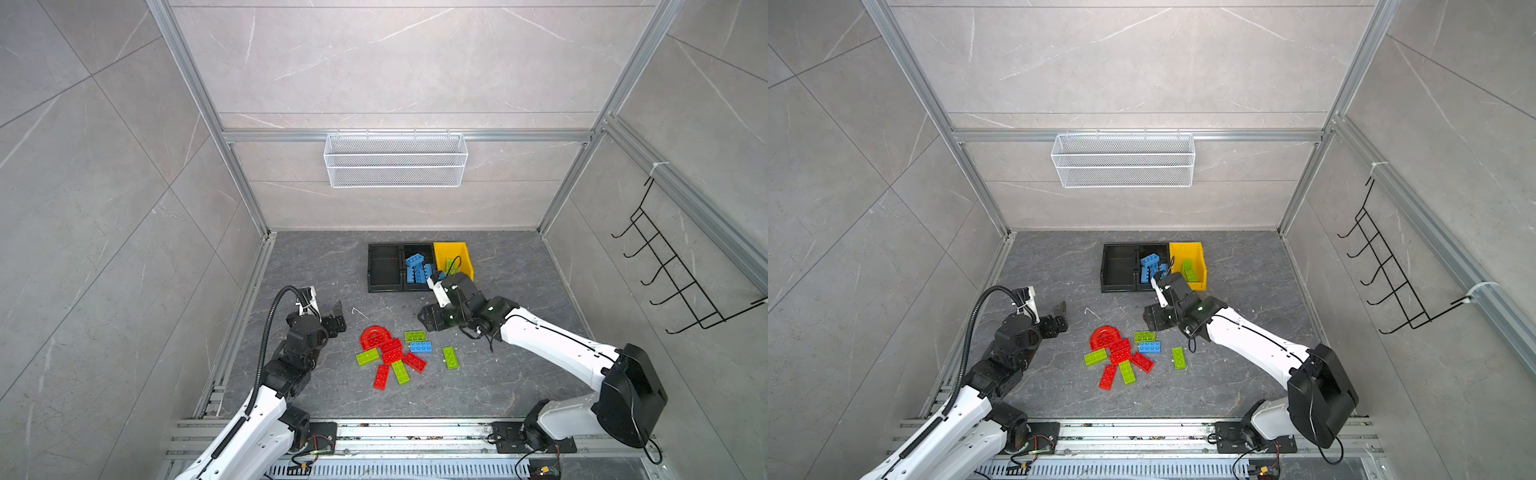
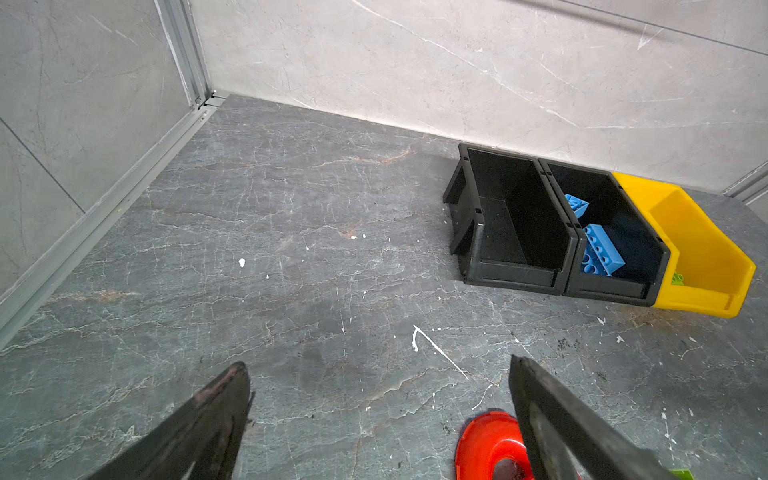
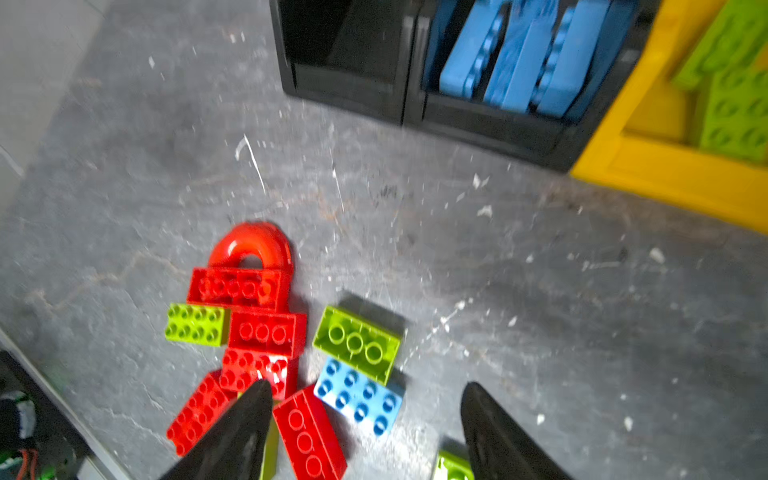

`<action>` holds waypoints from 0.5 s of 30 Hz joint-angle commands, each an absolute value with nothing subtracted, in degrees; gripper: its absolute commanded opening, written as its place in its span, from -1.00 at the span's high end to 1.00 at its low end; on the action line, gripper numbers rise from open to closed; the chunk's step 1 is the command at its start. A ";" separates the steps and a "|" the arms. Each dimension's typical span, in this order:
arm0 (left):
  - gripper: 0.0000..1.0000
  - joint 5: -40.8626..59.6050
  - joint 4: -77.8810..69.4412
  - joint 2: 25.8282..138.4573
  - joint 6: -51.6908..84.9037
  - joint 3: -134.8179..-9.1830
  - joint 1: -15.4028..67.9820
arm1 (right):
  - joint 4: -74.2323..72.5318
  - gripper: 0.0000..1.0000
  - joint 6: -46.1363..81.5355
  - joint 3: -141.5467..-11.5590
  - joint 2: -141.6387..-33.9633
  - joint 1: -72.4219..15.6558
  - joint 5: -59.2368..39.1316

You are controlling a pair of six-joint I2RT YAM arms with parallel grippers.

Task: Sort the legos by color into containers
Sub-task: 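Move the right gripper back down toward the brick pile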

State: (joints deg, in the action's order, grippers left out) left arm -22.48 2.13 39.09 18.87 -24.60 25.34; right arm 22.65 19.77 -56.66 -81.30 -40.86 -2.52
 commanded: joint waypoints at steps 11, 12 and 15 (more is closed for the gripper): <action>-0.98 -24.99 1.04 38.06 20.20 -23.94 24.96 | 26.49 -0.60 25.09 -59.67 -90.89 -48.11 4.18; -0.99 -25.60 0.88 37.61 20.64 -23.45 24.96 | 26.72 -0.61 25.50 -60.31 -91.79 -48.40 4.30; -0.98 -24.94 0.33 36.36 21.04 -22.81 24.96 | 26.57 -0.65 26.21 -60.74 -93.20 -48.78 5.80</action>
